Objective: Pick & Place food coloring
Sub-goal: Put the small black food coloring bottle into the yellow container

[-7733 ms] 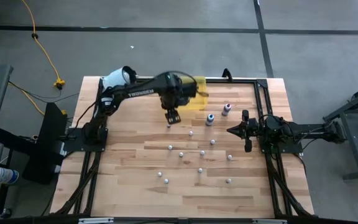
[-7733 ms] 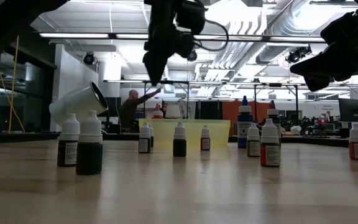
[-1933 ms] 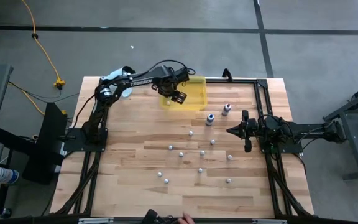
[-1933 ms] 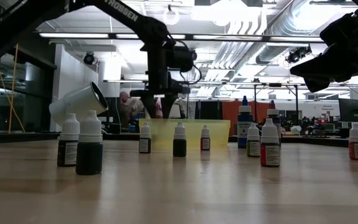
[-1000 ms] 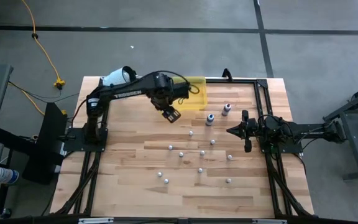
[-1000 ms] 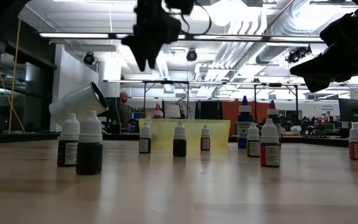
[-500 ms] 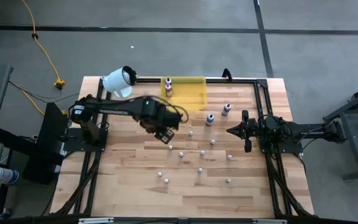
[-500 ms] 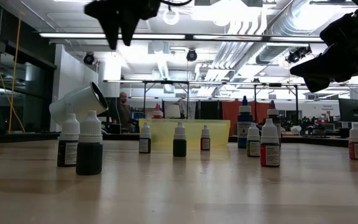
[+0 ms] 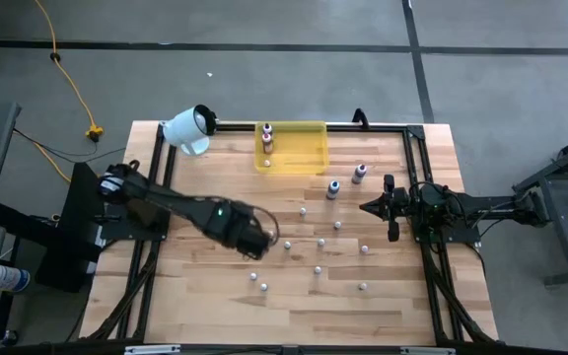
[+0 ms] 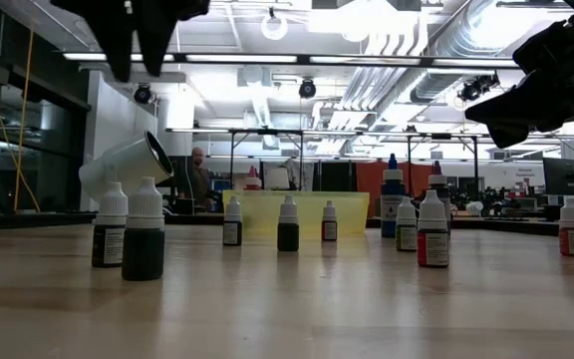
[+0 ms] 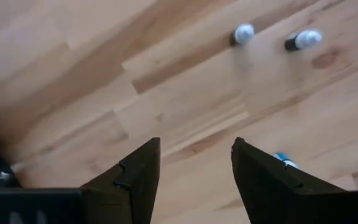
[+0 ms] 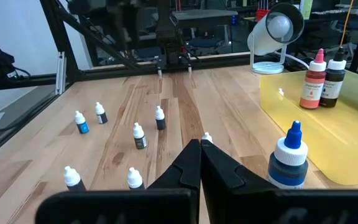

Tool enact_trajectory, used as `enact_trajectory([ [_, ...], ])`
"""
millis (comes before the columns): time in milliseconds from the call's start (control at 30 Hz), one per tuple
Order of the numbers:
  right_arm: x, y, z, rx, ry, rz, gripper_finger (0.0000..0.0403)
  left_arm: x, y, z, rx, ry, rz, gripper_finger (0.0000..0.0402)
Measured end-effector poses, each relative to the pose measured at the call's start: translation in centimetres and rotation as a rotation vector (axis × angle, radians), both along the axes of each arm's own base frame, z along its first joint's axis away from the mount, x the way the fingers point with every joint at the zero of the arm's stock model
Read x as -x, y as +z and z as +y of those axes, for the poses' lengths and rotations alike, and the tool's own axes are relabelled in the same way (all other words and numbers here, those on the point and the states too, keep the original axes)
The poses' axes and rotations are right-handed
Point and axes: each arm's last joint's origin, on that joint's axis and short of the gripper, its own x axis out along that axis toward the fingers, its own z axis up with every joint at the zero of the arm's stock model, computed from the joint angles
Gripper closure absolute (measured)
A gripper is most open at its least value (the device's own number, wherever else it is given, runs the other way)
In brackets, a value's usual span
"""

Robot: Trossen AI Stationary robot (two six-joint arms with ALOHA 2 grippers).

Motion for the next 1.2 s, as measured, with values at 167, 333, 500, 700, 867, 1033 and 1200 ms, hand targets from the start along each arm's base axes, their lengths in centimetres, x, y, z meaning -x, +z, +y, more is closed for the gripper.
enact_trajectory([
  [167, 0.0, 0.0, 0.0, 0.0, 0.0, 0.0, 0.0402, 0.3, -2.5, -2.7, 0.013, 0.061, -0.08, 0.0215],
  [333, 0.0, 0.0, 0.0, 0.0, 0.0, 0.0, 0.0402, 0.3, -4.6, -4.9, 0.06, 0.094, -0.208, 0.0215],
  [500, 0.0, 0.0, 0.0, 0.0, 0.0, 0.0, 0.0402, -0.3, -6.6, -5.5, 0.108, 0.133, -0.228, 0.0215],
  [700, 0.0, 0.0, 0.0, 0.0, 0.0, 0.0, 0.0402, -1.3, -7.8, -6.2, 0.18, 0.151, -0.21, 0.0215],
  [867, 0.0, 0.0, 0.0, 0.0, 0.0, 0.001, 0.0402, -1.8, -9.1, -6.7, 0.243, 0.194, -0.164, 0.0215],
  [1033, 0.0, 0.0, 0.0, 0.0, 0.001, 0.002, 0.0402, -2.5, -9.9, -6.5, 0.258, 0.256, -0.16, 0.0215],
  [1200, 0.0, 0.0, 0.0, 0.0, 0.0, 0.002, 0.0402, -3.2, -10.3, -5.7, 0.277, 0.288, -0.153, 0.0215],
])
